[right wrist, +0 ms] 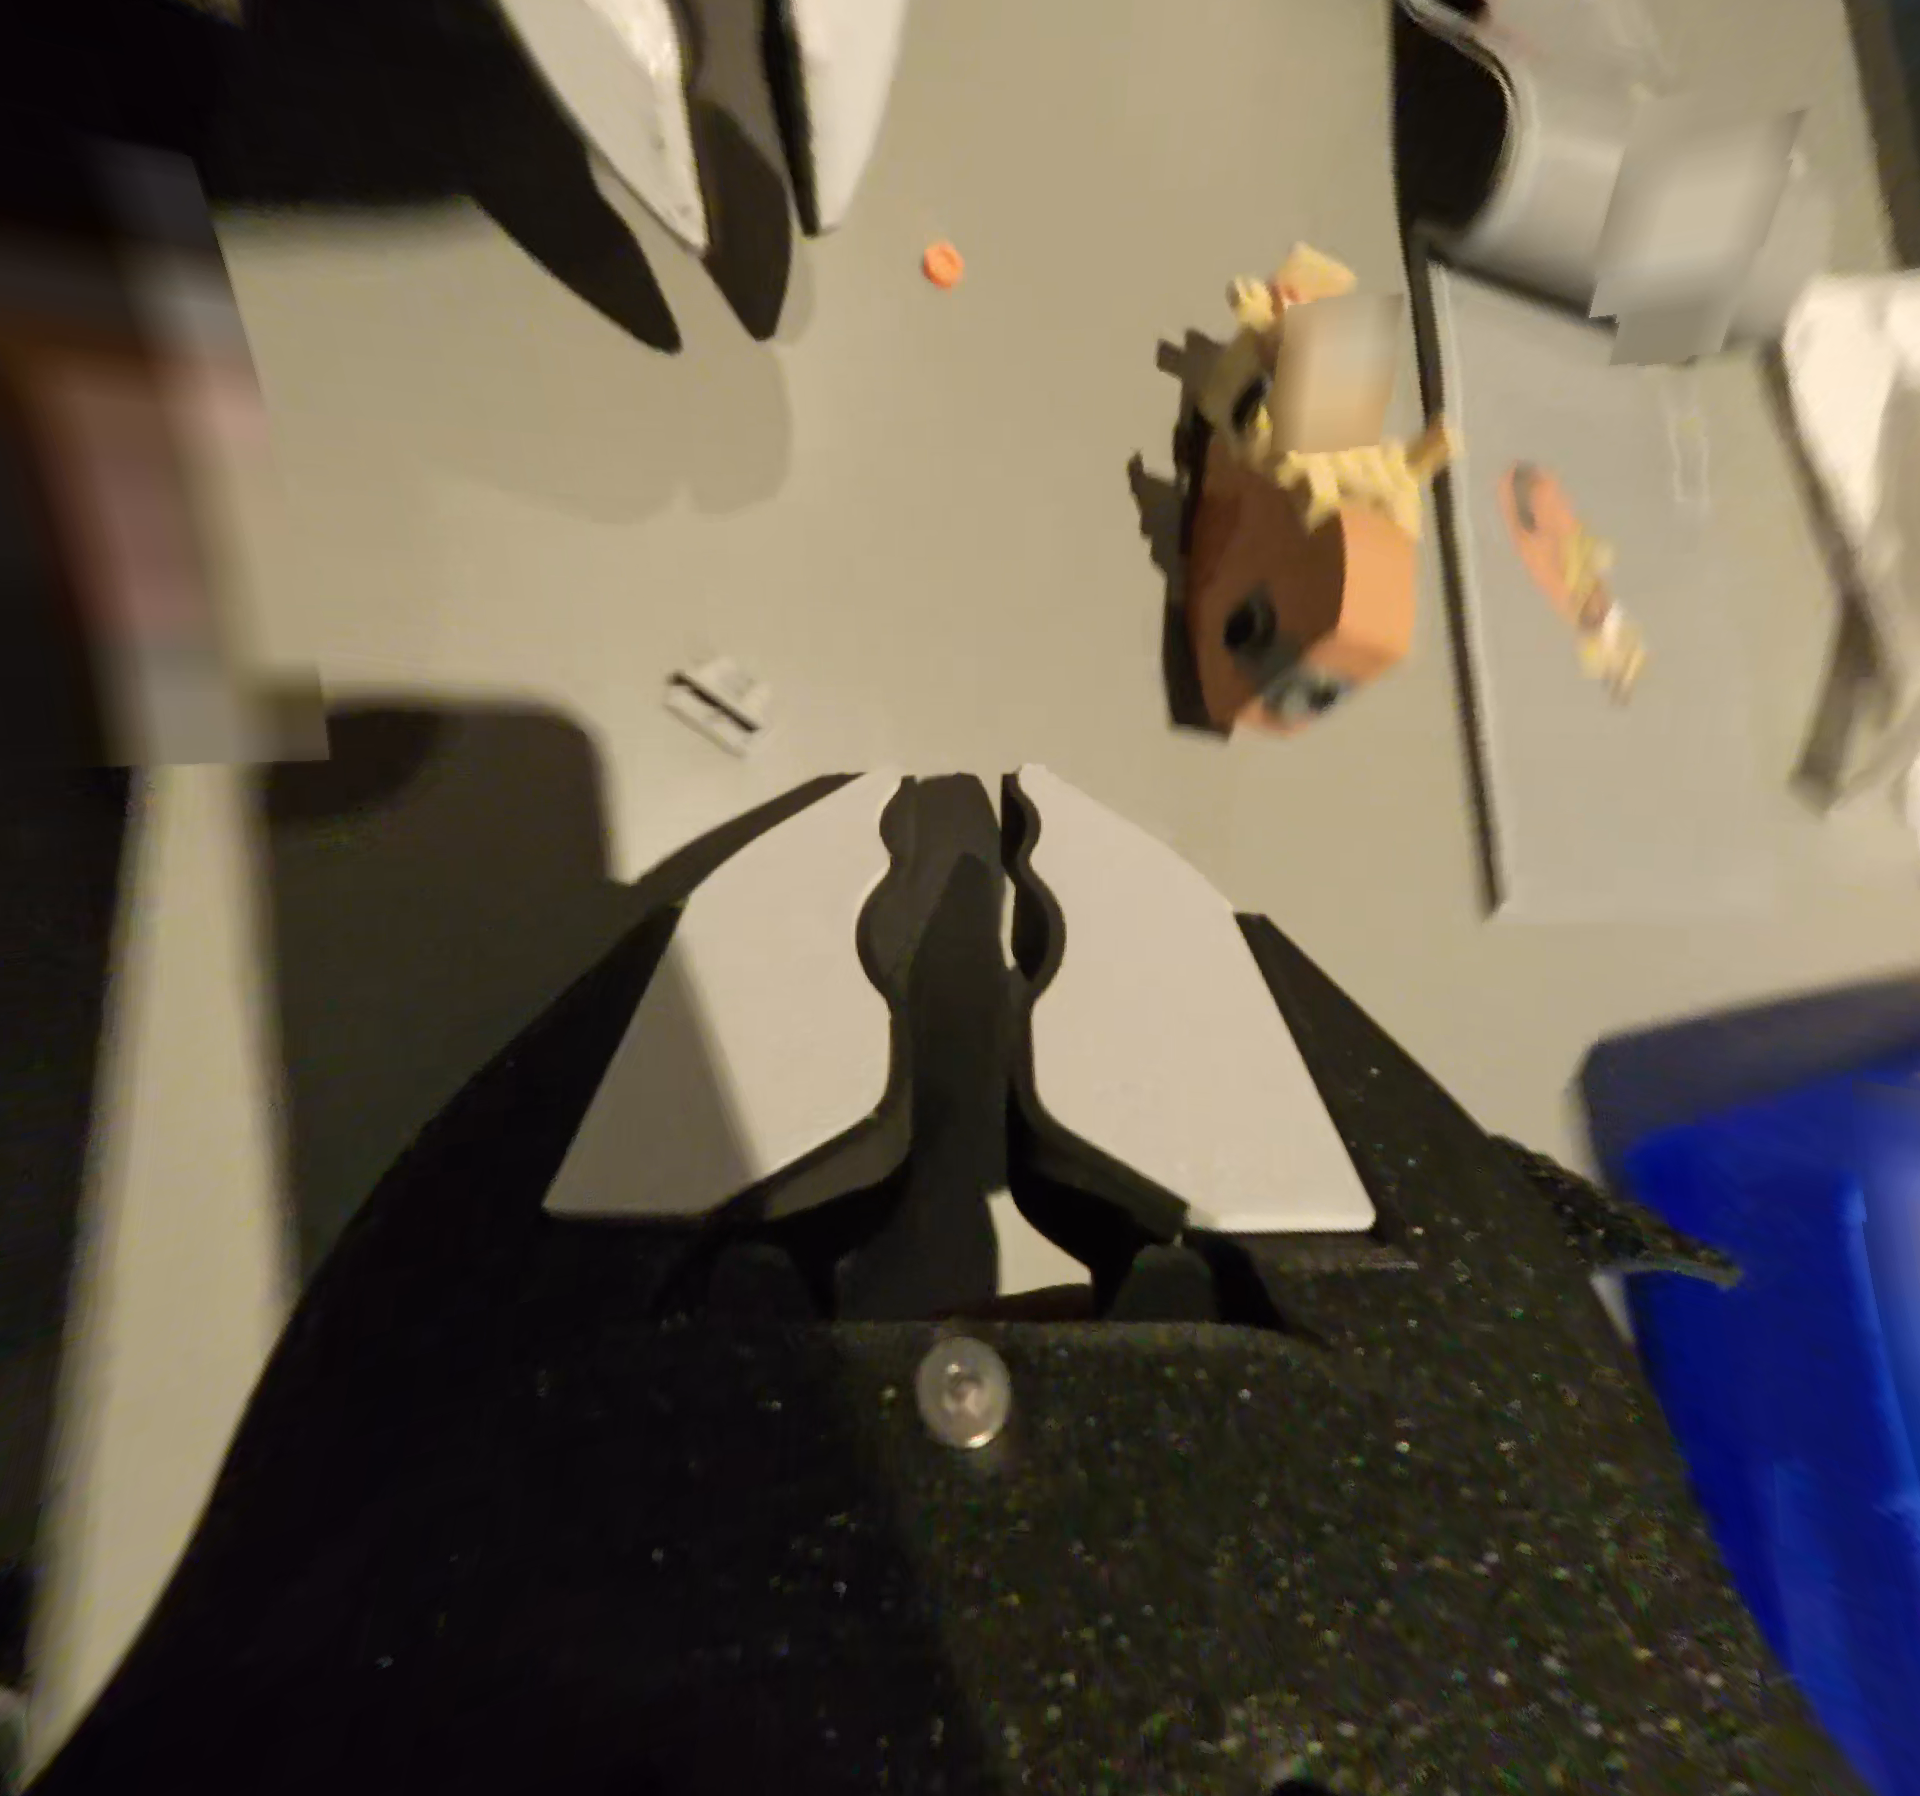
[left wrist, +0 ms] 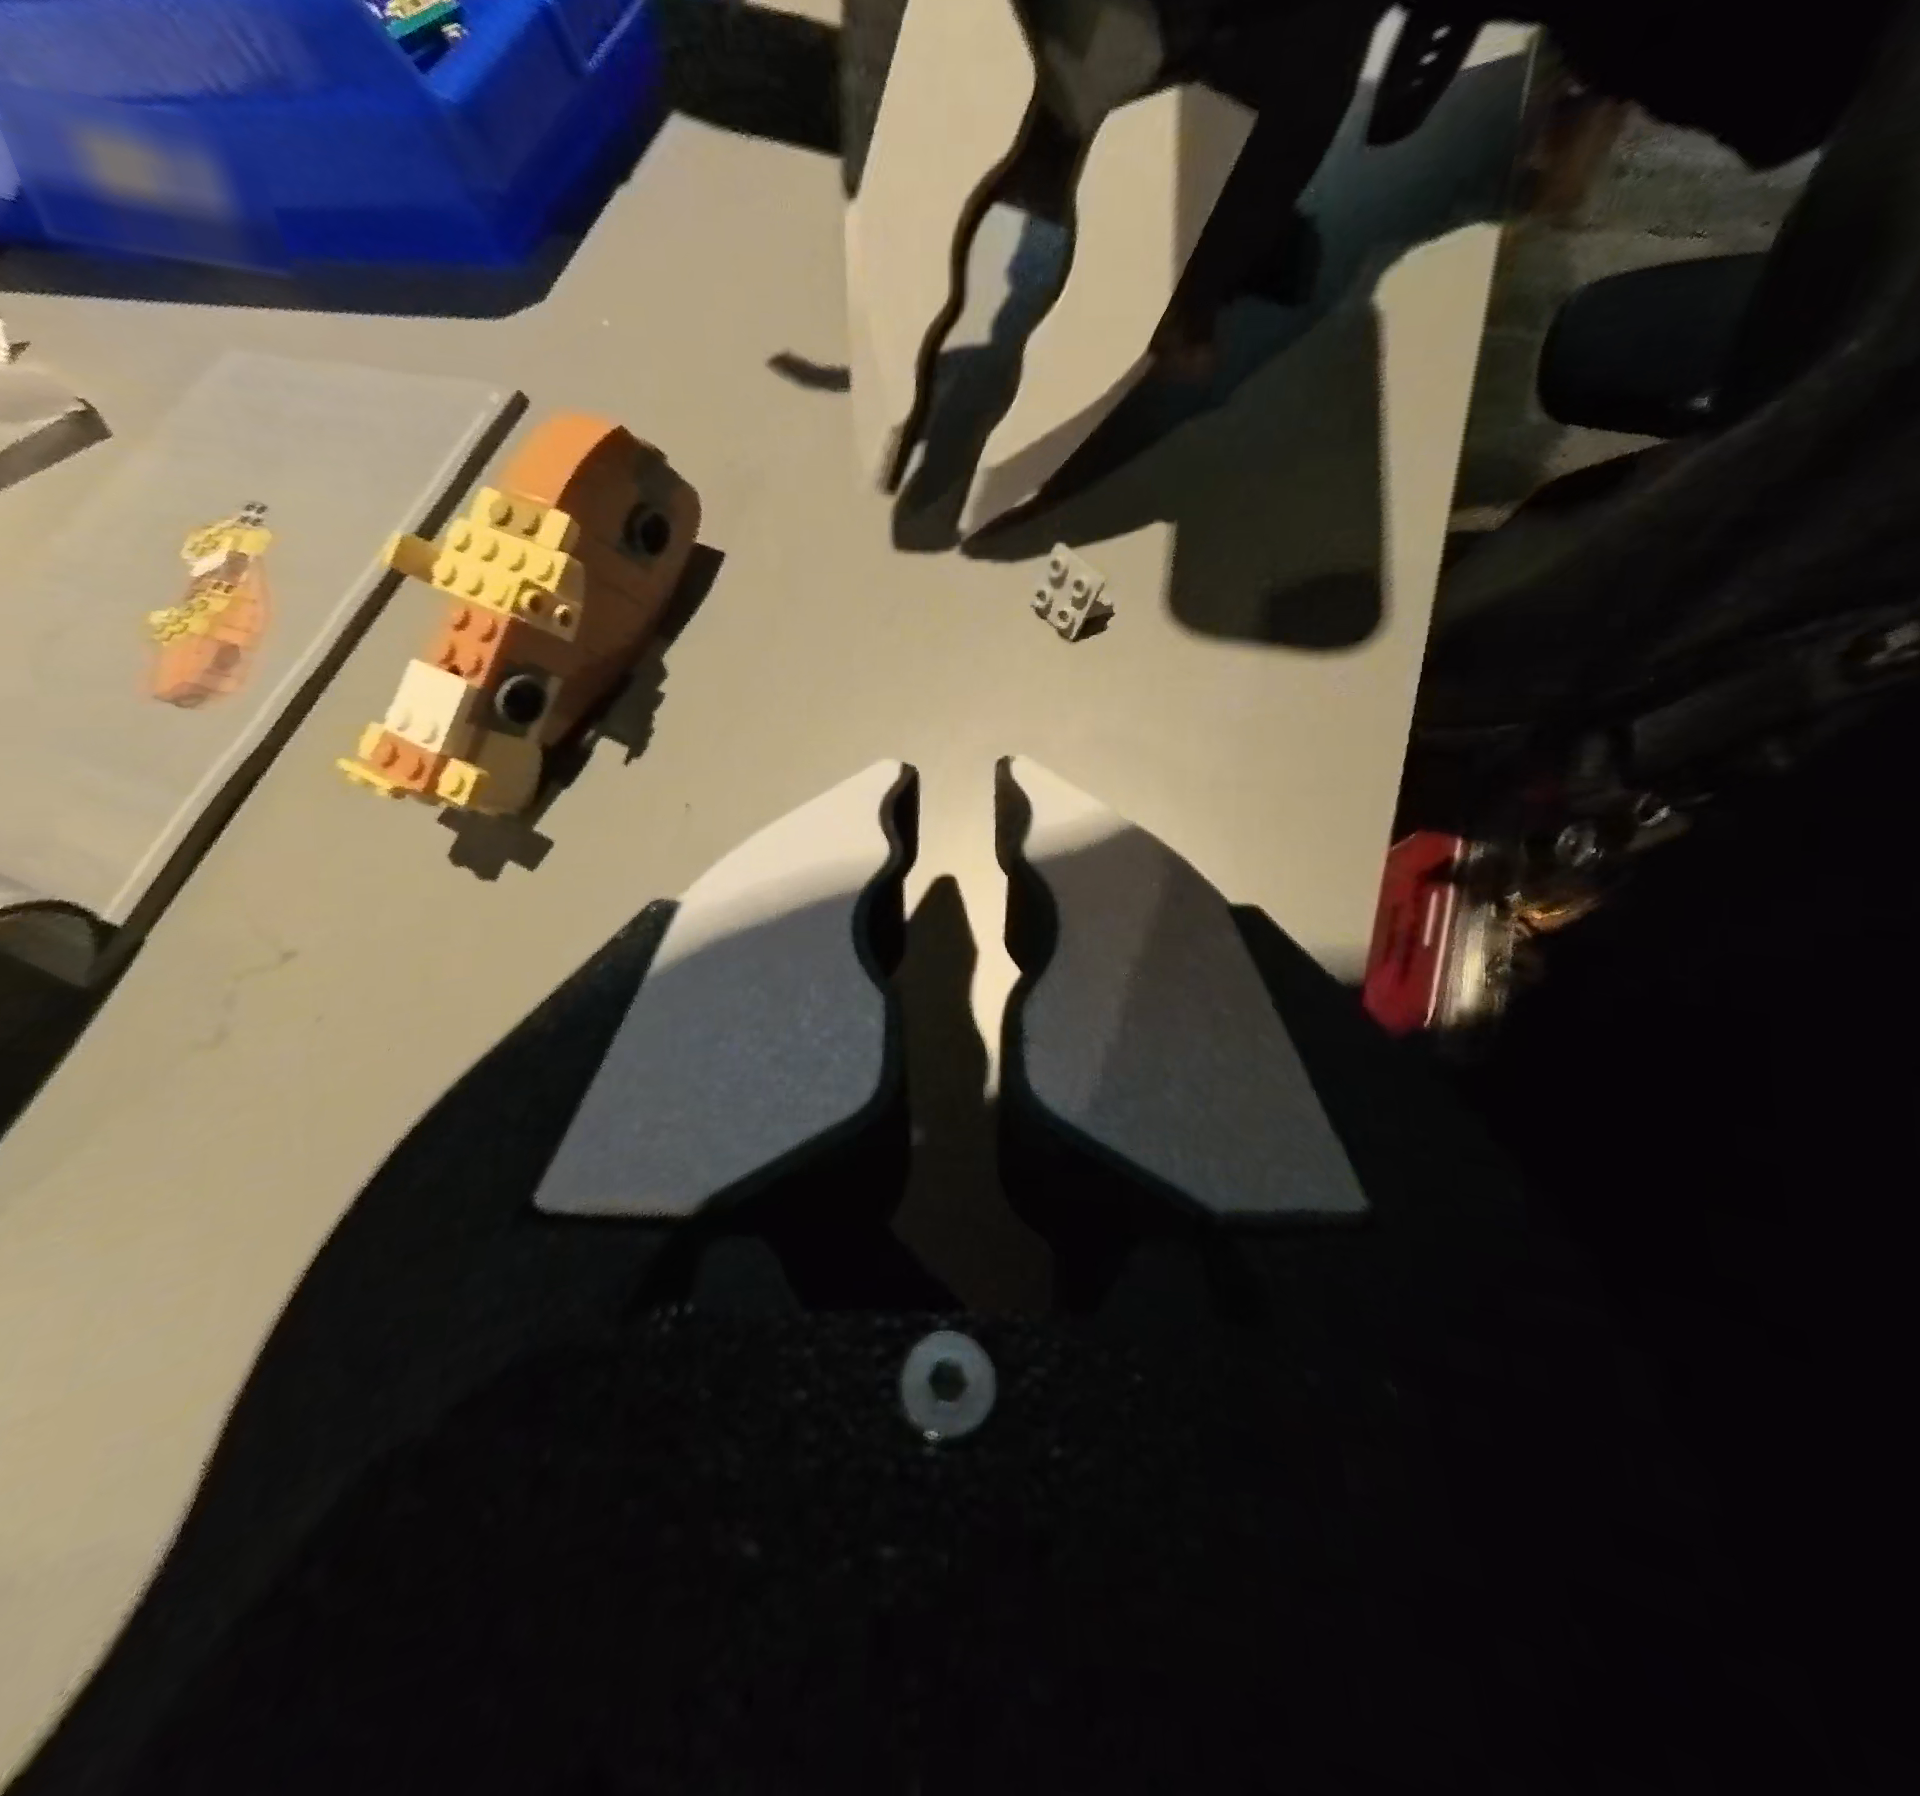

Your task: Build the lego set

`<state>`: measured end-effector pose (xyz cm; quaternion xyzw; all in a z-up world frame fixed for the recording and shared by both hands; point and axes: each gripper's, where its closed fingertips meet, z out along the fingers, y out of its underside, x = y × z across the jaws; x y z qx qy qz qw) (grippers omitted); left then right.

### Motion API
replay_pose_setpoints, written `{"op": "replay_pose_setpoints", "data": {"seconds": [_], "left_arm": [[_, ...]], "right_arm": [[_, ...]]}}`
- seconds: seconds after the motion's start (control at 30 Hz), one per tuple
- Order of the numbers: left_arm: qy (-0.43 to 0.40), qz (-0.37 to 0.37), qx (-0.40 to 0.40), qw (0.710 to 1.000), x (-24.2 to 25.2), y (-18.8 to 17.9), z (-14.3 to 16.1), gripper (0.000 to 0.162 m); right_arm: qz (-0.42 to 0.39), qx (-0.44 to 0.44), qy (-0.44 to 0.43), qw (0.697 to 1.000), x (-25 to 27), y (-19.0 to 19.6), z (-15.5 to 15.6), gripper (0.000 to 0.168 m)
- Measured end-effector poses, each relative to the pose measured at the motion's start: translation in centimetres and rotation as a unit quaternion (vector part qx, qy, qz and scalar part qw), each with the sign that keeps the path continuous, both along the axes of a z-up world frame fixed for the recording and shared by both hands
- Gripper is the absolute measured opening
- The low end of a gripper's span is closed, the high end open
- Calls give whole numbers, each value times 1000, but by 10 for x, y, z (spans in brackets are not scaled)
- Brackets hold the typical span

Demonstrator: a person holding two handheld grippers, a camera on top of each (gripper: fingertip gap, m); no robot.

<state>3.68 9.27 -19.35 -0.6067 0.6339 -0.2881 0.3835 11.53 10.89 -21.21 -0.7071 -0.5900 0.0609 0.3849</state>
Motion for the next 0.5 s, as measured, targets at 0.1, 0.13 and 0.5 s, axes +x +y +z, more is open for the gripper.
{"op": "replay_pose_setpoints", "data": {"seconds": [0.1, 0.13, 0.5], "left_arm": [[-8, 4, -1, 1000, -2, 1, 2, 13], [-9, 4, -5, 1000, -2, 1, 3, 13], [-5, -8, -15, 1000, 4, 1, 1, 13]], "right_arm": [[-59, -66, 79, 993, 0, -21, 7, 15], [-81, -84, 99, 988, -2, -27, 8, 15], [-216, -111, 106, 964, -21, -31, -5, 37]]}}
